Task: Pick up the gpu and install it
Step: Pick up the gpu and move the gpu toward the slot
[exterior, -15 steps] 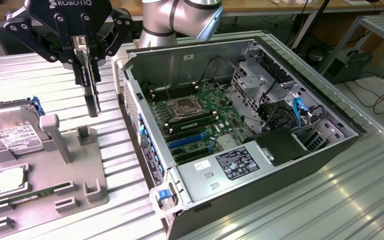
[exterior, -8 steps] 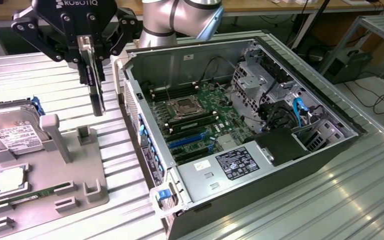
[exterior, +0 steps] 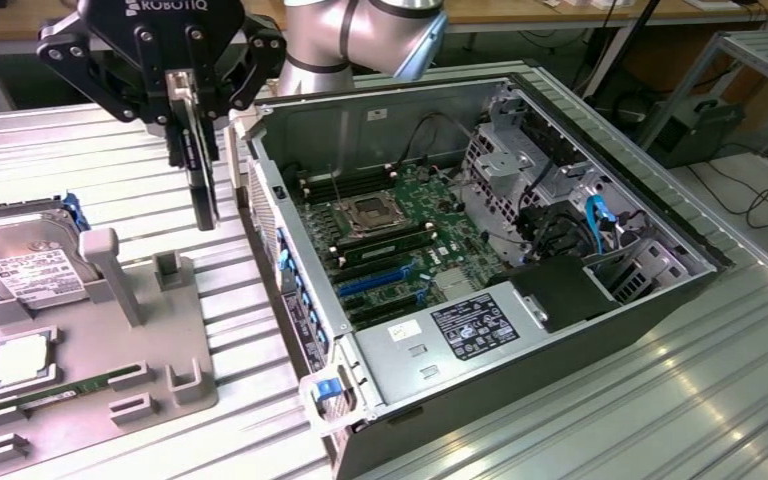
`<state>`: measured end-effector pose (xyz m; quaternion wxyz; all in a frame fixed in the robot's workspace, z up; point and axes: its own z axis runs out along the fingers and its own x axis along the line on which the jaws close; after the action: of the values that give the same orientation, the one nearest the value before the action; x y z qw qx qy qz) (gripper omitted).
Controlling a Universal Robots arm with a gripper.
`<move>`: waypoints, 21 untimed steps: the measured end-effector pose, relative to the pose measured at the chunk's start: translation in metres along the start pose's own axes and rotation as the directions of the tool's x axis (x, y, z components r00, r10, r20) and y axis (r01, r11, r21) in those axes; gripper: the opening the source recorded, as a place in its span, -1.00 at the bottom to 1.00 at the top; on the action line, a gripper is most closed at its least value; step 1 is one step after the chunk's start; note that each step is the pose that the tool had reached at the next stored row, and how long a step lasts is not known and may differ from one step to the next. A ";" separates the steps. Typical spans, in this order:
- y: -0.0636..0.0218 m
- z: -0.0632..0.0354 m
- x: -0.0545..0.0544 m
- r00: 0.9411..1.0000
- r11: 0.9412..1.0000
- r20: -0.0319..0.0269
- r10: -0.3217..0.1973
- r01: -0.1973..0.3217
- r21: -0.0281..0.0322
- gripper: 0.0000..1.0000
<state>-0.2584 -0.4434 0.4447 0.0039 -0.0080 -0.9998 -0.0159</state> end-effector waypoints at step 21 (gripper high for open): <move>0.0005 0.0000 -0.029 1.000 1.000 0.000 0.000 0.000 0.000 -0.45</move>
<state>-0.2289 -0.4434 0.4445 0.0039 -0.0080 -0.9998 -0.0158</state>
